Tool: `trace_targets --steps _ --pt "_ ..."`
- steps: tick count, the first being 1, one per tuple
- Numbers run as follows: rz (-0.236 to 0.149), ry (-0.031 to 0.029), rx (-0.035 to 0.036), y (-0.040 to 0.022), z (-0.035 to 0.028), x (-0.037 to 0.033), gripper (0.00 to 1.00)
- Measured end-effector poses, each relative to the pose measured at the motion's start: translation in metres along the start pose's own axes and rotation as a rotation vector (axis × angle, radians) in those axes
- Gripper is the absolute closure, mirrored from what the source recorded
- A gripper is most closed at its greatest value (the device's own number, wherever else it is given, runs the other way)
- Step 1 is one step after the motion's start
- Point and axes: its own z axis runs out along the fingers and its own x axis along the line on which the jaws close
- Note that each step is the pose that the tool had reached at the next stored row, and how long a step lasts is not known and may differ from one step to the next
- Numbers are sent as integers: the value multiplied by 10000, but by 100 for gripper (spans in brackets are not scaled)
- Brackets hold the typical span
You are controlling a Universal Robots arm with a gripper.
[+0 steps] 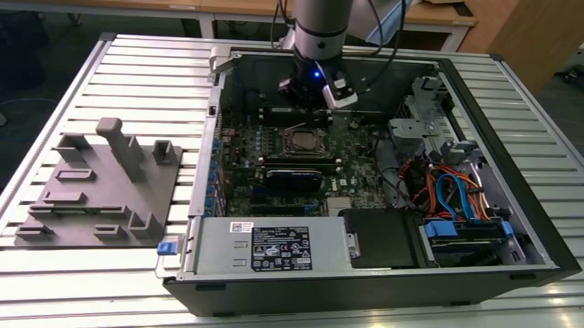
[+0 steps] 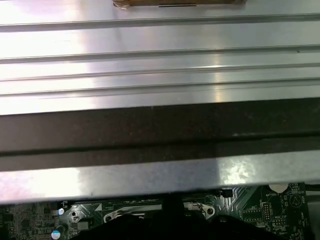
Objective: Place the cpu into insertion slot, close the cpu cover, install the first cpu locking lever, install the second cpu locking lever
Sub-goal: 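Install the first cpu locking lever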
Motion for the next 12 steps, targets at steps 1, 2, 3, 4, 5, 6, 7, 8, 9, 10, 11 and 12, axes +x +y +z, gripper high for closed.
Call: trace_targets --steps 1,2,3,4,5,6,7,8,9,10,11,12 --pt "0 0 0 0 8 -5 89" --pt "0 0 0 -1 16 -9 89" --pt "0 0 1 -2 23 -12 89" --pt "0 0 2 -2 28 -15 89" --pt "1 -1 2 -3 34 -16 89" --pt "2 -1 3 -3 40 -16 89" --pt "3 0 4 -4 46 -17 89" --pt "2 -1 4 -5 55 -17 89" --pt "2 -1 4 -6 62 -18 89" --pt "2 -1 4 -7 70 -19 89" --pt "2 -1 4 -8 78 -21 89" --pt "3 0 5 -9 84 -25 89"
